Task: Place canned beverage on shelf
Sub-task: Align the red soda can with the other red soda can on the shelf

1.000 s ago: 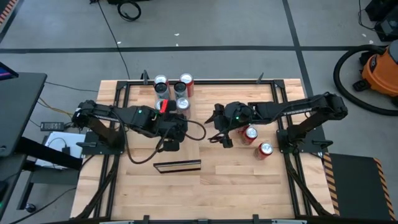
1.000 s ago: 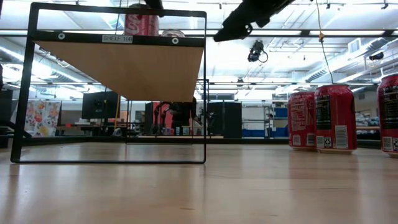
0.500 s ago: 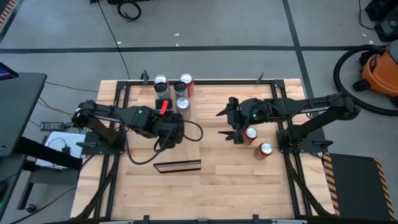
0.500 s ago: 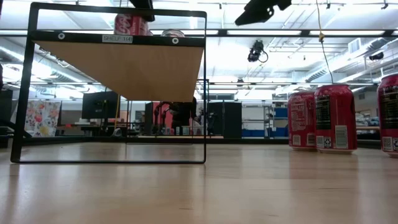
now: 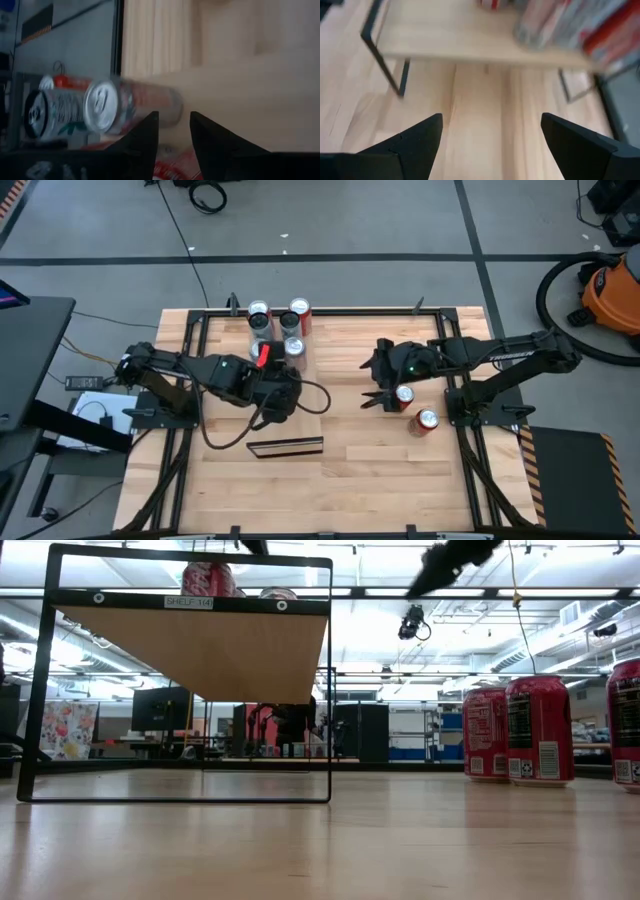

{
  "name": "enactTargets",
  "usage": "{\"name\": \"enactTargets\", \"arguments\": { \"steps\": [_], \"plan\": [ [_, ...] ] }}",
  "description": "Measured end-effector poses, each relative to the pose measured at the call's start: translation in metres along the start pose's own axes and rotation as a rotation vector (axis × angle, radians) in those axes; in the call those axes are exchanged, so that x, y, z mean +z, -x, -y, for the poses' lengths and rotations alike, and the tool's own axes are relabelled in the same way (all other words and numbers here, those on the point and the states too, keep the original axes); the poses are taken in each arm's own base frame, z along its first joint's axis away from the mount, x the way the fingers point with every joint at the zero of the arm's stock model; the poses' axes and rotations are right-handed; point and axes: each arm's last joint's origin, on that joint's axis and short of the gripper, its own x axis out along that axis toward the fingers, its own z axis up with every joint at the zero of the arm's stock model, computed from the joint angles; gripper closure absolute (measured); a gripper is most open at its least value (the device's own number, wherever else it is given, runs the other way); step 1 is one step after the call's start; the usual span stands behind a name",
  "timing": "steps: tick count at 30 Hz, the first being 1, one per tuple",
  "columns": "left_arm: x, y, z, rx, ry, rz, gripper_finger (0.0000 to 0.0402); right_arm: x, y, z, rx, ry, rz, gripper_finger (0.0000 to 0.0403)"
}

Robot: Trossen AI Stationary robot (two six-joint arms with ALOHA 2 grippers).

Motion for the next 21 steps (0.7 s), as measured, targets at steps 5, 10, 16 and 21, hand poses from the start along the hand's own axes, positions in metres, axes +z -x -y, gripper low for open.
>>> {"name": "enactTargets", "arguments": {
  "steps": [5,10,16,21],
  "plan": [
    [0.008,0.003,0.004,-0.012,0.019,0.076,0.0281,-0.018,-0.003,-0.001,-0.048,-0.082,-0.134,0.0054],
    [0.009,0.001,0.001,-0.005,0.041,0.082,0.0281,-0.052,-0.008,0.005,-0.217,-0.126,-0.226,0.0054],
    [0.009,-0.002,-0.003,0.001,0.053,0.078,0.0281,-0.085,-0.004,0.032,-0.338,-0.305,-0.266,0.0053],
    [0.009,-0.005,-0.007,0.009,0.067,0.070,0.0281,-0.105,-0.012,0.044,-0.304,-0.394,-0.291,0.0041]
  ]
}}
